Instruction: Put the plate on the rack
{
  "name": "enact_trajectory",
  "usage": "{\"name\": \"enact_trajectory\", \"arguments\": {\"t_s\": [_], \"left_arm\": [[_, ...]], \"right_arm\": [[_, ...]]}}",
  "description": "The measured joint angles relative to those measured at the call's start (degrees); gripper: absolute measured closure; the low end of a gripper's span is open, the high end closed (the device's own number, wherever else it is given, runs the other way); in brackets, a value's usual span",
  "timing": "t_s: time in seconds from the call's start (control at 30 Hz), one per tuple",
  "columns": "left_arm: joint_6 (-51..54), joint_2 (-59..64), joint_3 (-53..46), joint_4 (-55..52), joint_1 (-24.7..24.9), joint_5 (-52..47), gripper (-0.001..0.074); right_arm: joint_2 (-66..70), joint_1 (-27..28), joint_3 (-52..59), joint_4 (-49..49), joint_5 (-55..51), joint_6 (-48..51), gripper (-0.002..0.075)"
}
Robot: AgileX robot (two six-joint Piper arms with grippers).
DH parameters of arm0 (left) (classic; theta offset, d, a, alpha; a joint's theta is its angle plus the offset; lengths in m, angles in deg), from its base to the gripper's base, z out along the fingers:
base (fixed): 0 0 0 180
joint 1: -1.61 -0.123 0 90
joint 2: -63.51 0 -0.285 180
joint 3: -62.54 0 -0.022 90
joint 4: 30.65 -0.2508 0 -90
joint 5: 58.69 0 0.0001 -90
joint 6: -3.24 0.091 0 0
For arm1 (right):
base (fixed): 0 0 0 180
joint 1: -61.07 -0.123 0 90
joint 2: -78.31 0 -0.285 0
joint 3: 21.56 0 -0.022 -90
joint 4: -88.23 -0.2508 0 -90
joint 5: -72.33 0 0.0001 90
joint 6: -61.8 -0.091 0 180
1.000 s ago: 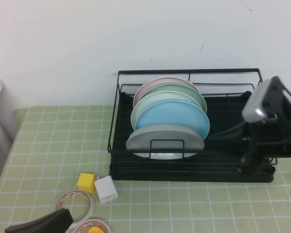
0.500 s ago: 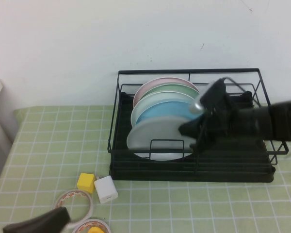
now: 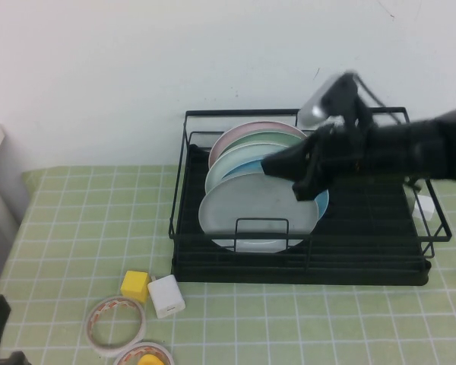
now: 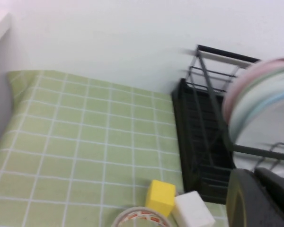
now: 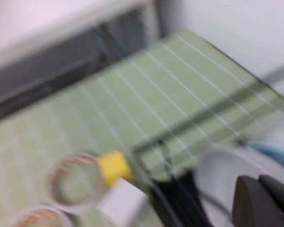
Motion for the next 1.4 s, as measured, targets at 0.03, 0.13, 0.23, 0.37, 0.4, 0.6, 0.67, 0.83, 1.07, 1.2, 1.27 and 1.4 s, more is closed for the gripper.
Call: {"name": "enact_trajectory", "arguments": {"t_s": [0.03, 0.13, 0.23, 0.37, 0.4, 0.6, 0.67, 0.83, 1.07, 1.2, 1.27, 1.4], "left_arm": [[0.94, -0.18, 0.00, 0.00, 0.00, -0.89, 0.0736], [3.81, -2.05, 0.00, 0.00, 0.00, -3.31, 0.0736], [6.77, -6.43, 0.00, 0.00, 0.00, -3.70, 0.0736], [9.13, -14.71, 0.00, 0.00, 0.00, -5.17, 0.0736], [9.26, -16.26, 0.00, 0.00, 0.00, -5.73, 0.0736], [9.76, -24.23, 0.00, 0.00, 0.00, -7.49, 0.0736], [9.78, -25.33, 0.00, 0.00, 0.00, -7.49, 0.0736], [9.88, -25.63, 0.00, 0.00, 0.00, -7.49, 0.0736], [9.88, -25.63, 0.00, 0.00, 0.00, -7.49, 0.0736], [9.89, -25.63, 0.00, 0.00, 0.00, -7.49, 0.0736], [9.99, -25.63, 0.00, 0.00, 0.00, -7.49, 0.0736], [9.88, -25.63, 0.00, 0.00, 0.00, -7.62, 0.0736]], "right_arm": [[-1.90, 0.00, 0.00, 0.94, -1.28, -1.33, 0.0724], [-9.53, 0.00, 2.39, 0.47, -2.41, -1.84, 0.0724], [-19.15, 0.00, 8.12, -2.34, 2.01, 0.28, 0.0724], [-32.78, 0.00, 17.27, -7.06, 9.36, 4.78, 0.0724], [-36.07, 0.00, 19.39, -7.96, 9.93, 5.85, 0.0724], [-53.66, 0.00, 29.42, -10.79, 10.48, 6.89, 0.0724], [-59.37, 0.00, 32.26, -11.31, 11.49, 6.89, 0.0724], [-75.81, 0.00, 40.22, -11.93, 16.64, 6.65, 0.0724], [-97.53, 0.00, 48.41, -12.32, 22.26, 6.53, 0.0725], [-106.56, 0.00, 51.82, -12.60, 23.63, 6.53, 0.0725], [-109.04, 0.00, 53.40, -12.64, 23.73, 6.53, 0.0725], [-109.86, 0.00, 55.92, -12.73, 23.62, 6.53, 0.0725]]}}
